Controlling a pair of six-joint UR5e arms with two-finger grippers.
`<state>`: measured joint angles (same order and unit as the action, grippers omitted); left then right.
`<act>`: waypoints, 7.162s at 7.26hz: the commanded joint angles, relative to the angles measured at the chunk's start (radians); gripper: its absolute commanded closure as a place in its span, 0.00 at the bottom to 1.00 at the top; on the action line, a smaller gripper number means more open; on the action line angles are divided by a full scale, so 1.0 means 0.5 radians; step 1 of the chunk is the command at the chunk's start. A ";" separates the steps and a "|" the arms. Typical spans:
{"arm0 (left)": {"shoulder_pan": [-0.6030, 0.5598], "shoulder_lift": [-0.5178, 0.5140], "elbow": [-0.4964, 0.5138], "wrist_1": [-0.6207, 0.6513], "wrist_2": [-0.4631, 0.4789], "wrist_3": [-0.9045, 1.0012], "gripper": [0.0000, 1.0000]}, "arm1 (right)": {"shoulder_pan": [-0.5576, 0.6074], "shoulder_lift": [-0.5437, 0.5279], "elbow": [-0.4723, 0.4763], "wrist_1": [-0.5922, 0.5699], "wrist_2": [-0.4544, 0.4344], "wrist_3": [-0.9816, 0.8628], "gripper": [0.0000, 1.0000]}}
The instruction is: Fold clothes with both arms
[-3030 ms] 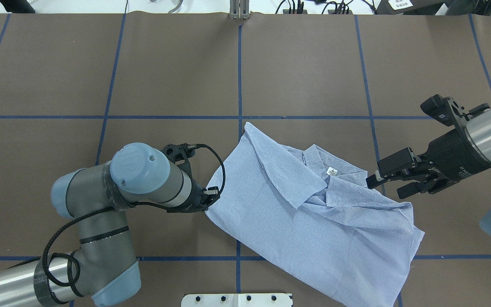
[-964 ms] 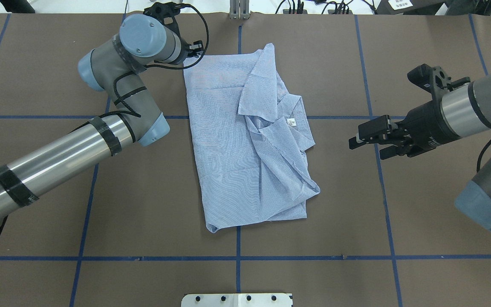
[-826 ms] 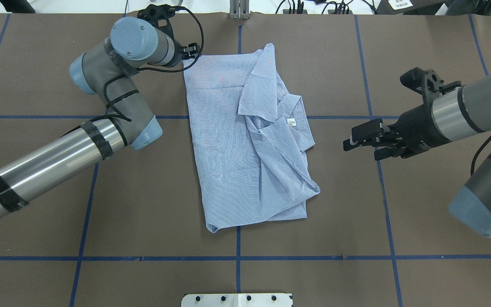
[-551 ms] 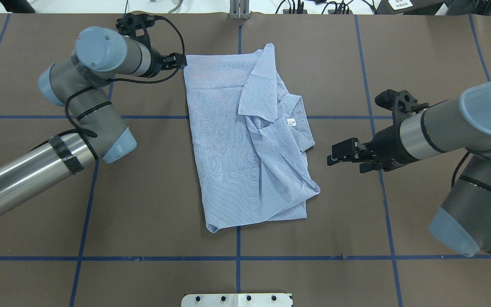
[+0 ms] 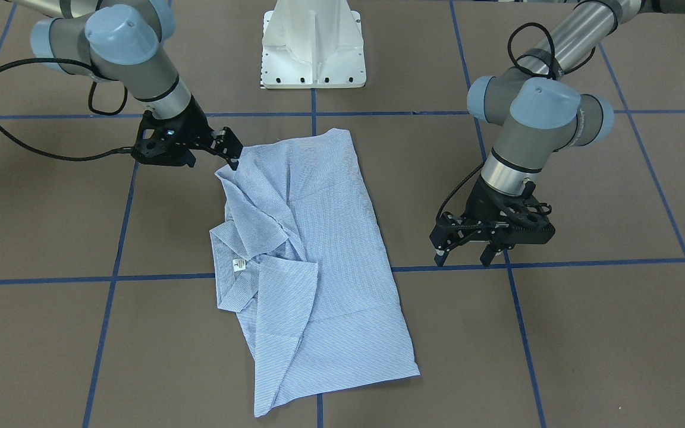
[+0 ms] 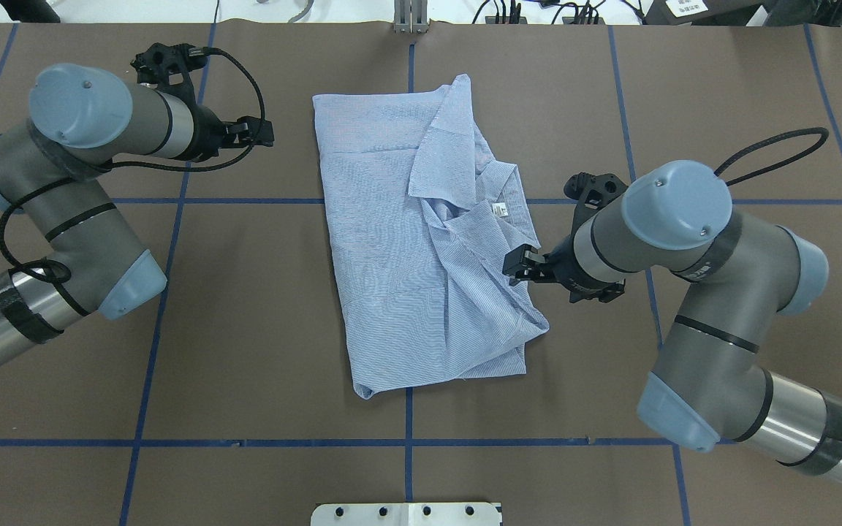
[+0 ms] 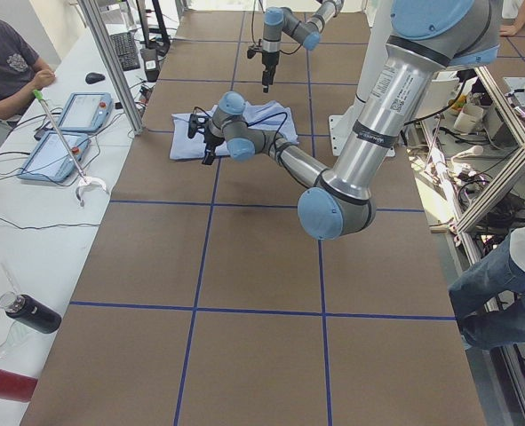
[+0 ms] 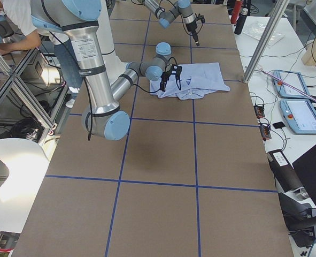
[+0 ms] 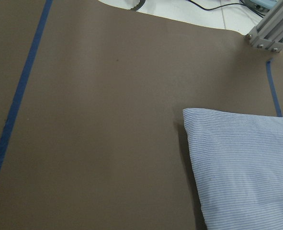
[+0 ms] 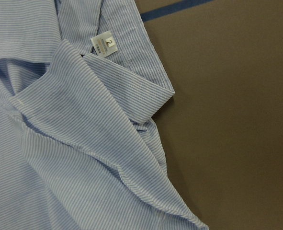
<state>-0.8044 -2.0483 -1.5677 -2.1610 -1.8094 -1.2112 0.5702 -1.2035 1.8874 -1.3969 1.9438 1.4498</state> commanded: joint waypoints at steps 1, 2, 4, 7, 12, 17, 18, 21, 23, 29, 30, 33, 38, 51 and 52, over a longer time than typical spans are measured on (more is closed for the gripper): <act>-0.008 0.022 -0.049 0.042 -0.032 -0.004 0.00 | -0.054 0.069 -0.093 -0.114 -0.062 0.024 0.06; -0.005 0.022 -0.046 0.042 -0.032 -0.007 0.00 | -0.079 0.103 -0.118 -0.175 -0.065 0.024 0.18; -0.008 0.025 -0.046 0.042 -0.032 -0.007 0.00 | -0.110 0.283 -0.252 -0.314 -0.117 0.024 0.29; -0.002 0.038 -0.046 0.042 -0.035 -0.014 0.01 | -0.122 0.269 -0.271 -0.332 -0.114 0.024 0.40; -0.005 0.038 -0.049 0.042 -0.035 -0.014 0.01 | -0.156 0.275 -0.271 -0.394 -0.102 0.024 0.57; -0.002 0.038 -0.043 0.042 -0.032 -0.014 0.01 | -0.156 0.272 -0.271 -0.397 -0.099 0.021 1.00; -0.002 0.038 -0.043 0.042 -0.032 -0.014 0.01 | -0.153 0.272 -0.271 -0.397 -0.096 0.021 1.00; -0.002 0.038 -0.043 0.042 -0.035 -0.014 0.01 | -0.149 0.253 -0.107 -0.568 -0.071 0.000 1.00; -0.002 0.041 -0.040 0.042 -0.032 -0.014 0.01 | -0.143 0.238 0.001 -0.639 -0.056 0.000 1.00; 0.004 0.038 -0.034 0.042 -0.032 -0.026 0.01 | -0.125 -0.065 0.073 -0.019 -0.007 0.174 1.00; 0.007 0.038 -0.031 0.042 -0.032 -0.026 0.01 | -0.122 -0.202 0.075 0.217 -0.010 0.214 1.00; 0.010 0.038 -0.018 0.039 -0.029 -0.050 0.01 | -0.122 -0.482 0.042 0.807 -0.013 0.327 1.00; 0.010 0.035 -0.012 0.042 -0.032 -0.050 0.01 | -0.149 -0.471 -0.011 1.088 -0.019 0.678 0.00; 0.010 0.025 -0.015 0.042 -0.035 -0.047 0.01 | -0.116 0.793 -0.914 0.217 -0.295 -0.377 0.00; 0.010 0.025 -0.012 0.039 -0.035 -0.047 0.01 | -0.113 0.775 -0.925 0.211 -0.271 -0.381 0.00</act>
<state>-0.7992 -2.0356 -1.5751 -2.1402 -1.8270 -1.2354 0.5141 -0.8264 1.4586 -1.2884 1.7983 1.2740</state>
